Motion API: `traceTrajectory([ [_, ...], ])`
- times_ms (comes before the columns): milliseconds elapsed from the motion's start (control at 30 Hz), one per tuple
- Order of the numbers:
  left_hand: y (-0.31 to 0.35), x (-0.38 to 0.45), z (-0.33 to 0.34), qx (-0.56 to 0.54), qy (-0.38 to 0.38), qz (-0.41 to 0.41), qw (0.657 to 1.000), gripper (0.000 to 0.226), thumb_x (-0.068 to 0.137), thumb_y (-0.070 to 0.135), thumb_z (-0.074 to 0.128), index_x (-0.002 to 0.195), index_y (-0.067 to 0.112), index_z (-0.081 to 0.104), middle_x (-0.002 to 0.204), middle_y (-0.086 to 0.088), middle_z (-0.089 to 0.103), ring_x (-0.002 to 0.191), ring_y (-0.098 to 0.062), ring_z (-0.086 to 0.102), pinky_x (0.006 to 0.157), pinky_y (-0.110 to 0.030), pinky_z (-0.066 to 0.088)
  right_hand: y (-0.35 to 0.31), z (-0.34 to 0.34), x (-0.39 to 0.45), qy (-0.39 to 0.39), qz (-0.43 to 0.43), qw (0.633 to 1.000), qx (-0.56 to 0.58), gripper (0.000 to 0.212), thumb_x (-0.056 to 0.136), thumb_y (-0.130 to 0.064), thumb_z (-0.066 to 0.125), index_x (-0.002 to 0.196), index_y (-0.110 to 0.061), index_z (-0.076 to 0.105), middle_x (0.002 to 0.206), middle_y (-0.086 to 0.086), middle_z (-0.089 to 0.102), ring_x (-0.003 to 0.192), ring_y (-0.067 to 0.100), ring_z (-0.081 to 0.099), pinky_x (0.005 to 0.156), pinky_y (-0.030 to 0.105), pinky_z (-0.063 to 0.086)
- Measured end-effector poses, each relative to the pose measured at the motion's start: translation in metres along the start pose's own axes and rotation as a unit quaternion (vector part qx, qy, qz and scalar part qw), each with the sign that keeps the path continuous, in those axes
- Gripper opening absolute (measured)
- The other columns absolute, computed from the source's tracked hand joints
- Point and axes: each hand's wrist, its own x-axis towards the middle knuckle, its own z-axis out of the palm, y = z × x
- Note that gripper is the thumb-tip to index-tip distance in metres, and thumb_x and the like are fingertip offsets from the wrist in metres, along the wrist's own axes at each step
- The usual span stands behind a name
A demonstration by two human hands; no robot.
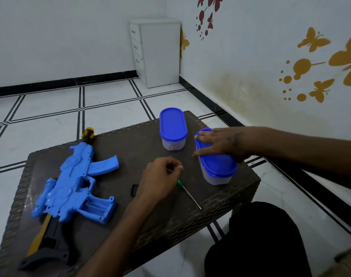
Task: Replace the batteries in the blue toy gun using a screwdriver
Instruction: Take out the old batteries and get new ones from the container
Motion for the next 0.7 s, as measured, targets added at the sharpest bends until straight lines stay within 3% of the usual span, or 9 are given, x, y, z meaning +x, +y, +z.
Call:
traceTrajectory([
  [100, 0.004, 0.002, 0.005, -0.012, 0.008, 0.000, 1.000, 0.014, 0.091, 0.030, 0.063, 0.100, 0.028, 0.073, 0.092, 0.016, 0.071, 0.085, 0.001, 0.064, 0.081, -0.026, 0.054, 0.010, 0.002, 0.003, 0.046, 0.022, 0.997, 0.060, 0.116, 0.073, -0.046, 0.082, 0.158, -0.021, 0.008, 0.166, 0.014, -0.006, 0.154, 0.028, -0.005, 0.123, 0.043, 0.006],
  [200, 0.009, 0.003, 0.010, -0.036, -0.005, -0.007, 0.999, 0.015, 0.092, 0.030, 0.062, 0.103, 0.028, 0.072, 0.094, 0.015, 0.070, 0.086, 0.002, 0.064, 0.081, -0.024, 0.054, 0.021, 0.002, 0.005, 0.079, 0.089, 0.973, 0.198, 0.110, 0.066, -0.066, 0.078, 0.149, -0.015, 0.027, 0.151, 0.012, 0.037, 0.135, 0.028, 0.042, 0.112, 0.042, 0.040],
  [267, 0.012, 0.004, 0.012, -0.046, -0.010, -0.016, 0.999, 0.013, 0.093, 0.031, 0.061, 0.102, 0.029, 0.071, 0.095, 0.016, 0.070, 0.087, 0.002, 0.064, 0.081, -0.024, 0.054, 0.023, 0.001, 0.010, 0.095, 0.131, 0.953, 0.256, 0.111, 0.066, -0.072, 0.073, 0.148, -0.017, 0.025, 0.136, 0.007, 0.052, 0.113, 0.025, 0.056, 0.095, 0.040, 0.052],
  [333, 0.015, 0.006, 0.014, -0.043, 0.003, -0.021, 0.999, 0.011, 0.092, 0.033, 0.062, 0.097, 0.031, 0.072, 0.092, 0.017, 0.070, 0.085, 0.002, 0.064, 0.080, -0.026, 0.055, 0.025, -0.002, 0.015, 0.081, 0.172, 0.933, 0.307, 0.118, 0.069, -0.077, 0.066, 0.155, -0.024, 0.005, 0.140, 0.011, 0.052, 0.111, 0.032, 0.060, 0.092, 0.042, 0.054],
  [400, 0.017, 0.008, 0.015, -0.033, 0.008, -0.026, 0.999, 0.011, 0.091, 0.034, 0.062, 0.095, 0.032, 0.072, 0.090, 0.016, 0.070, 0.084, 0.001, 0.065, 0.080, -0.028, 0.055, 0.027, -0.005, 0.019, 0.051, 0.209, 0.876, 0.432, 0.115, 0.073, -0.077, 0.063, 0.155, -0.037, -0.008, 0.149, 0.015, 0.042, 0.101, 0.039, 0.065, 0.079, 0.047, 0.061],
  [467, 0.020, 0.009, 0.016, -0.031, 0.007, -0.030, 0.999, 0.013, 0.090, 0.036, 0.062, 0.096, 0.030, 0.072, 0.091, 0.015, 0.071, 0.084, -0.001, 0.065, 0.082, -0.031, 0.056, 0.028, -0.007, 0.024, 0.033, 0.243, 0.796, 0.553, 0.106, 0.078, -0.073, 0.061, 0.154, -0.040, -0.004, 0.152, 0.018, 0.035, 0.083, 0.039, 0.067, 0.065, 0.046, 0.062],
  [600, 0.035, 0.003, 0.021, -0.022, 0.018, -0.031, 0.999, 0.026, 0.088, 0.047, 0.060, 0.086, 0.021, 0.067, 0.084, 0.009, 0.069, 0.082, -0.010, 0.066, 0.081, -0.038, 0.056, 0.029, 0.000, 0.044, -0.059, 0.315, 0.664, 0.676, 0.109, 0.073, -0.076, 0.064, 0.153, -0.019, 0.017, 0.144, 0.028, 0.040, 0.088, 0.046, 0.068, 0.075, 0.051, 0.061],
  [633, 0.040, 0.002, 0.022, -0.018, 0.017, -0.030, 0.999, 0.030, 0.088, 0.051, 0.059, 0.079, 0.022, 0.059, 0.078, 0.009, 0.064, 0.077, -0.012, 0.064, 0.077, -0.038, 0.055, 0.027, 0.000, 0.048, -0.083, 0.324, 0.642, 0.690, 0.111, 0.074, -0.077, 0.062, 0.152, -0.013, 0.018, 0.140, 0.032, 0.044, 0.085, 0.047, 0.069, 0.081, 0.052, 0.059],
  [700, 0.048, 0.002, 0.027, 0.008, 0.006, -0.034, 0.999, 0.043, 0.085, 0.060, 0.056, 0.072, 0.020, 0.049, 0.069, 0.008, 0.056, 0.067, -0.013, 0.056, 0.063, -0.034, 0.047, 0.026, 0.001, 0.055, -0.087, 0.339, 0.650, 0.675, 0.110, 0.079, -0.081, 0.051, 0.149, -0.002, 0.022, 0.117, 0.035, 0.061, 0.068, 0.041, 0.071, 0.089, 0.049, 0.057],
])
